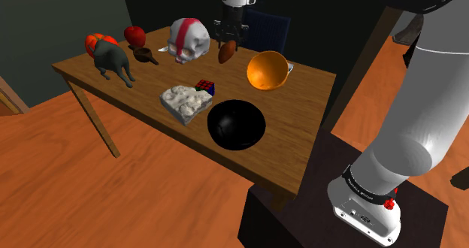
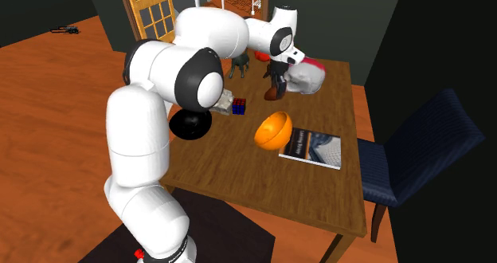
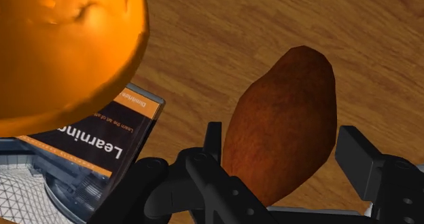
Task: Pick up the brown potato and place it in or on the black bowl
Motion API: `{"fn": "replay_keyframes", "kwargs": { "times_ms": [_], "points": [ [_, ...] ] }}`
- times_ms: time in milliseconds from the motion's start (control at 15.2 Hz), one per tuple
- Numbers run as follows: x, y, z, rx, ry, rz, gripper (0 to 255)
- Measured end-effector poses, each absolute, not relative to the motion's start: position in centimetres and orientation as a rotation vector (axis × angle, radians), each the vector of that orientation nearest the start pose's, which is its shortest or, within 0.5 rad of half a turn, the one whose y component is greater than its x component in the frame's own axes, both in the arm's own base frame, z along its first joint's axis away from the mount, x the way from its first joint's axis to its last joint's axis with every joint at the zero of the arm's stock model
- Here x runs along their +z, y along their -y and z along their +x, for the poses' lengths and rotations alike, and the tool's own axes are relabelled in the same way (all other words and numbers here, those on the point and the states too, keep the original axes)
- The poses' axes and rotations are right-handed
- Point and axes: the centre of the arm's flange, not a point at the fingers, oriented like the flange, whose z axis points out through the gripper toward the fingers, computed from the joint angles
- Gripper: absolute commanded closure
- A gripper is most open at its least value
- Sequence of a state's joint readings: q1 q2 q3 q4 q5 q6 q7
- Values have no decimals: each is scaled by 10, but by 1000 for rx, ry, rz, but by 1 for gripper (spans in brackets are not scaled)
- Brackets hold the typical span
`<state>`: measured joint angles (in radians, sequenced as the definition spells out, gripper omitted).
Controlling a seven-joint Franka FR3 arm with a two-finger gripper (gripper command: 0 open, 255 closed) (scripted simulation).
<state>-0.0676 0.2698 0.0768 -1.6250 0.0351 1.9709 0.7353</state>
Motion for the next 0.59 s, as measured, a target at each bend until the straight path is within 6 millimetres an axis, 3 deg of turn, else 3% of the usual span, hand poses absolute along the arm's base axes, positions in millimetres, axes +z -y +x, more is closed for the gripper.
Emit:
{"fn": "replay_keyframes", "kwargs": {
  "times_ms": [594],
  "points": [
    [520, -5, 651, -80, -1111, -2855, 255]
  ]
}}
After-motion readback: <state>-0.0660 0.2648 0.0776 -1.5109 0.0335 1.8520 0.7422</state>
